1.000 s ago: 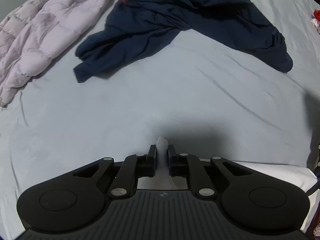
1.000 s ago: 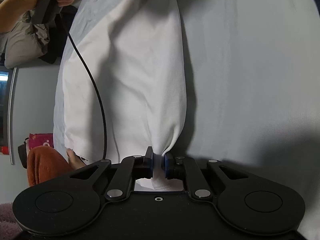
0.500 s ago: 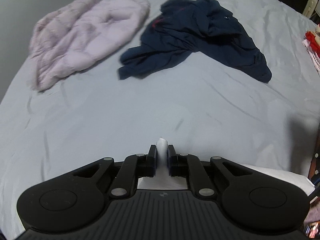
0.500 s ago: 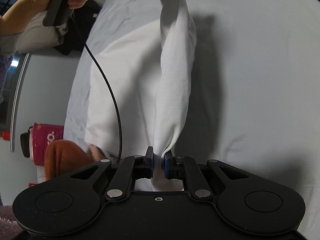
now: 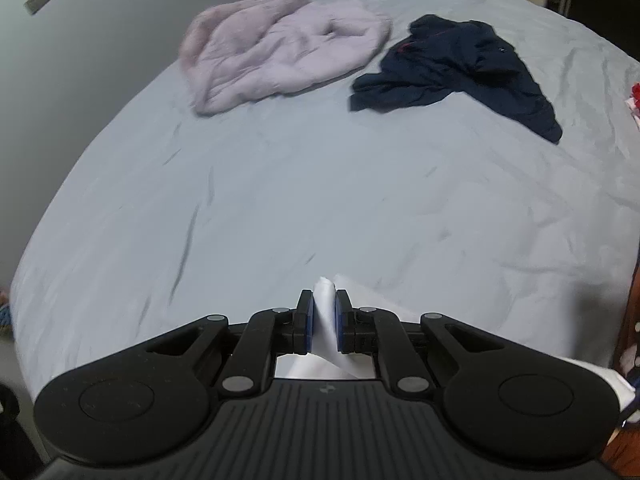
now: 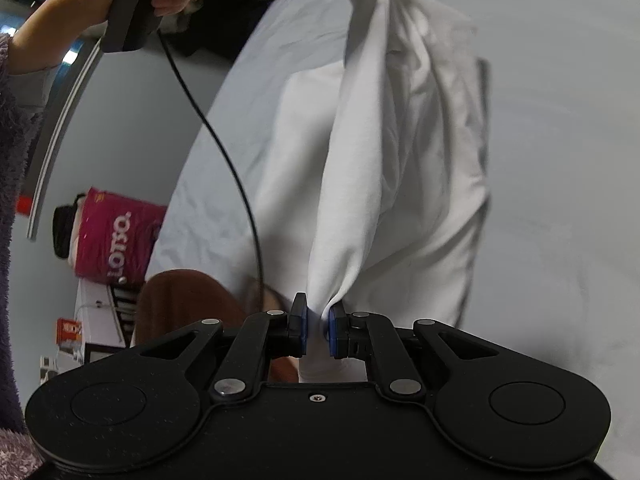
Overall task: Fold clothes
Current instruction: 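Grasp the shirt end with the right gripper and lift it up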
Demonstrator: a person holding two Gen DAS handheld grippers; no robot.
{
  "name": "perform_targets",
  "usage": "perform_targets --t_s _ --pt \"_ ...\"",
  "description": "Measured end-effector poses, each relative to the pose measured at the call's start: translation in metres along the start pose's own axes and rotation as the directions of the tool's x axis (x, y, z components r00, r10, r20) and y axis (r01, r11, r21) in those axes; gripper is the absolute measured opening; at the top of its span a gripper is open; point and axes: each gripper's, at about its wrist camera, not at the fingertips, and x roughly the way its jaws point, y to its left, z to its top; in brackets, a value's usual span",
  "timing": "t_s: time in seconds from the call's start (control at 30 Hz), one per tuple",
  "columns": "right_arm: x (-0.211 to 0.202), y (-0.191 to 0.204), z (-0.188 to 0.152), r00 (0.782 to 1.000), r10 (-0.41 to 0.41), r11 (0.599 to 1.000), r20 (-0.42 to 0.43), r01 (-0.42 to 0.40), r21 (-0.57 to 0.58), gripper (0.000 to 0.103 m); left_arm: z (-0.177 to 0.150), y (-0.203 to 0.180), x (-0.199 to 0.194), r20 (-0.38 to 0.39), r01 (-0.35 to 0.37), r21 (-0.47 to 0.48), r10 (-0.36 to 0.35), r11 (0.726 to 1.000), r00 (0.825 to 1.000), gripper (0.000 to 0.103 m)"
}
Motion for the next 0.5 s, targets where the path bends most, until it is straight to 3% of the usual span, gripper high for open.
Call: perform_targets --t_s 0.17,0.5 --pt "0.035 0.040 0.009 0.999 0.011 0.999 -0.050 -0.013 -0.048 0.008 -0.037 0.024 -0.010 0.005 -0.021 -0.051 0.022 0.998 1.000 0.009" --pt "0.111 0.075 0.030 0.985 0.010 0.998 -0.175 -0.022 -0.065 0.008 -0.106 0.065 0.000 0.017 -0.016 -0.150 0.018 0.989 1.000 0.009"
